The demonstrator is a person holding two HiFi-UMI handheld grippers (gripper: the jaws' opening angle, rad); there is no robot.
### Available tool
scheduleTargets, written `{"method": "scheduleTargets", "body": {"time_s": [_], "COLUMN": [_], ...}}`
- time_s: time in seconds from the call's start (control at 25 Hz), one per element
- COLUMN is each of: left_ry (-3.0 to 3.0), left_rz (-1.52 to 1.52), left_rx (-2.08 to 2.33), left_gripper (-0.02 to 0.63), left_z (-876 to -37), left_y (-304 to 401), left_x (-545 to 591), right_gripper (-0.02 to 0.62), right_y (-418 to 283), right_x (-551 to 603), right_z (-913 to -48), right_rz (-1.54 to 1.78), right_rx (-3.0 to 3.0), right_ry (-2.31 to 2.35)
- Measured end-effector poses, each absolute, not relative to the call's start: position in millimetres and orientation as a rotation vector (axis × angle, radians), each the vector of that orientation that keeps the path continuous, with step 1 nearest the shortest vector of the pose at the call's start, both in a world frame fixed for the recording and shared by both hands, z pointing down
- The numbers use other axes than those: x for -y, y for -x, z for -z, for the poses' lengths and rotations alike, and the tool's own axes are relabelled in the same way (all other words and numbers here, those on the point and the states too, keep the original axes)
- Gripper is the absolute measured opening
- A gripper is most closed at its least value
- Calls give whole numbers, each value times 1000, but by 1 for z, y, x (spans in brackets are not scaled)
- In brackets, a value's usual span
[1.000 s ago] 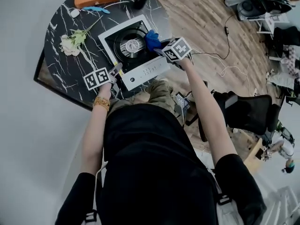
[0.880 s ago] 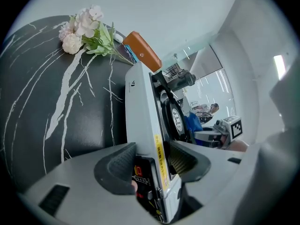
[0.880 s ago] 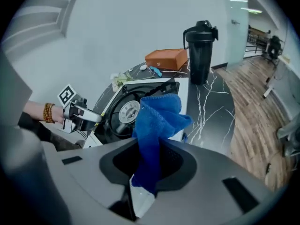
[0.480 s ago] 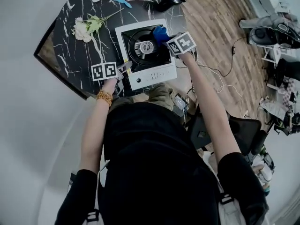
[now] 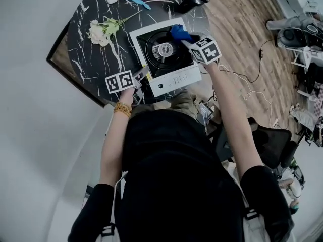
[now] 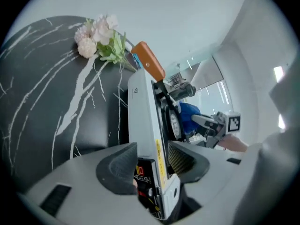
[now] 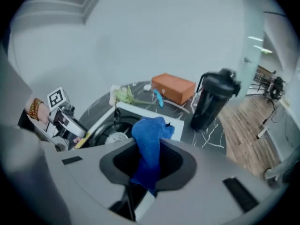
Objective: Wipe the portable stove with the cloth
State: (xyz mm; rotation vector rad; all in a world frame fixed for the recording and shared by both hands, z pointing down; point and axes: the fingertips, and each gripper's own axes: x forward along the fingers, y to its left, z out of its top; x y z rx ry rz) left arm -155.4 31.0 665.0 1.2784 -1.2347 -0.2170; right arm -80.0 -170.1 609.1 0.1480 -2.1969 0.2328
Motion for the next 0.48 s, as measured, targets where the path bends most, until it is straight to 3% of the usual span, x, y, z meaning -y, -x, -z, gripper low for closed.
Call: {"method": "scheduleTargets", "body": {"time_s": [0.24,0.48], "left_ry": [-1318,-1727], "left_rz": [851,864], "left_rx": [921,507], "left_gripper": [221,275], "left_z": [-551,-466], "left_y": [154,112], "left_x": [-36,-36], "right_gripper": [72,75], "right_y": [75,99], "right_x": [50,-50], "right_z": [-491,-438], "right_rz": [-43,-77], "right_rx": [2685,2858], "right_ry": [97,233]}}
